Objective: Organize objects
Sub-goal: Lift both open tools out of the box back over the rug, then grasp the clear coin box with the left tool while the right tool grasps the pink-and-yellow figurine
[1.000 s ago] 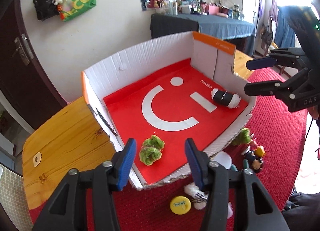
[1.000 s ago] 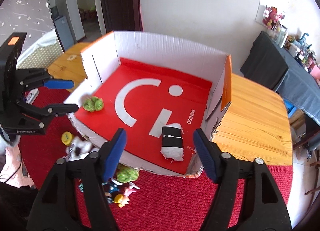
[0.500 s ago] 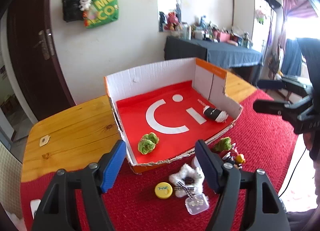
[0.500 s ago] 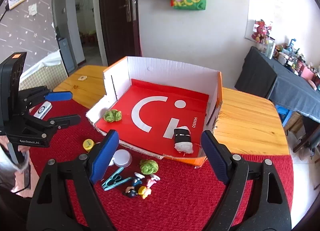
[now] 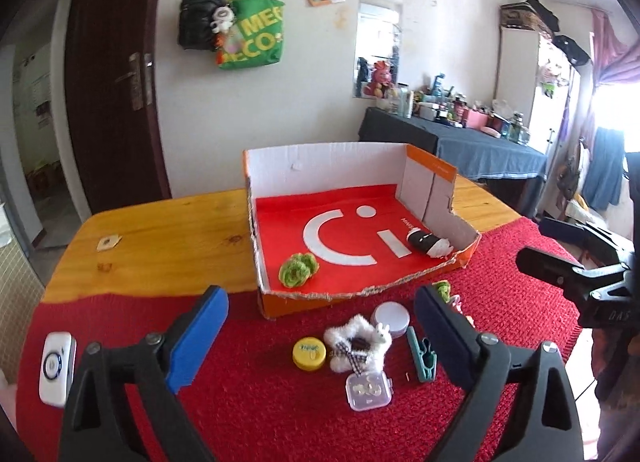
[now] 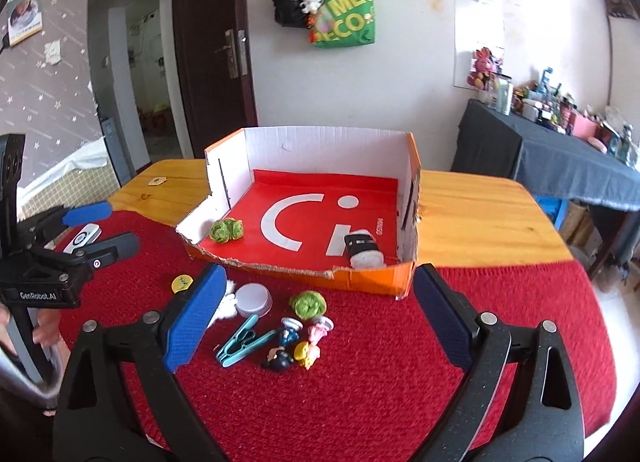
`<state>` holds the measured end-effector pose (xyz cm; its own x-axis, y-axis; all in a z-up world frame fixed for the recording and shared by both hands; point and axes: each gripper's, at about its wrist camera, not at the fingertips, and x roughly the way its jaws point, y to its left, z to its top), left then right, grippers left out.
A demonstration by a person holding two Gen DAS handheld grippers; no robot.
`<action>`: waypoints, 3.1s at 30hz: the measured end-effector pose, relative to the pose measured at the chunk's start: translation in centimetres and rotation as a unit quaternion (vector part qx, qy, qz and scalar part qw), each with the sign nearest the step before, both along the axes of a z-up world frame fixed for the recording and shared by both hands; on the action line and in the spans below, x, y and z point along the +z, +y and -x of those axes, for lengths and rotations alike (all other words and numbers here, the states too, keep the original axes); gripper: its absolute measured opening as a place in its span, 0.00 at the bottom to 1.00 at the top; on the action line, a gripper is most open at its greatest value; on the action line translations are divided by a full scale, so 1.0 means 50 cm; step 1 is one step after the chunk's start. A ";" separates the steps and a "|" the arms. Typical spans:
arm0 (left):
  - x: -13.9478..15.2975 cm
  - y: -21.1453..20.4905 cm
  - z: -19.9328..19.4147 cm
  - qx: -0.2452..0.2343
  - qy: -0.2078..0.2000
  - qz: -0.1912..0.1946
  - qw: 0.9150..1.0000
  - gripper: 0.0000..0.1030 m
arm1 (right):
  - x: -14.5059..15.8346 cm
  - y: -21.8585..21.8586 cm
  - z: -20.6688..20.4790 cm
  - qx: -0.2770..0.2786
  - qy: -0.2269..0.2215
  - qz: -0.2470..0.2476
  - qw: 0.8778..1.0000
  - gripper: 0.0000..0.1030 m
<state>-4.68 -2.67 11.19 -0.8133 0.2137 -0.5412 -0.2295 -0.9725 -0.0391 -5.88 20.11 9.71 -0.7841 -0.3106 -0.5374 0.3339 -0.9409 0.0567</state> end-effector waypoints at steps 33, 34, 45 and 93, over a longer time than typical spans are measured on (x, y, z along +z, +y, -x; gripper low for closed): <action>-0.176 0.013 -0.011 0.047 -0.108 -0.005 0.993 0.98 | -0.170 0.009 0.039 -0.075 -0.102 -0.044 0.991 0.94; -0.177 0.013 -0.010 0.047 -0.109 -0.004 0.993 0.98 | -0.171 0.010 0.043 -0.073 -0.107 -0.043 0.991 0.94; -0.182 0.014 -0.002 0.037 -0.120 0.004 0.992 0.98 | -0.177 0.020 0.076 -0.058 -0.151 -0.034 0.986 0.94; -0.181 0.053 -0.001 -0.032 -0.122 0.016 0.992 0.42 | -0.181 0.005 0.069 0.022 -0.119 -0.041 0.992 0.19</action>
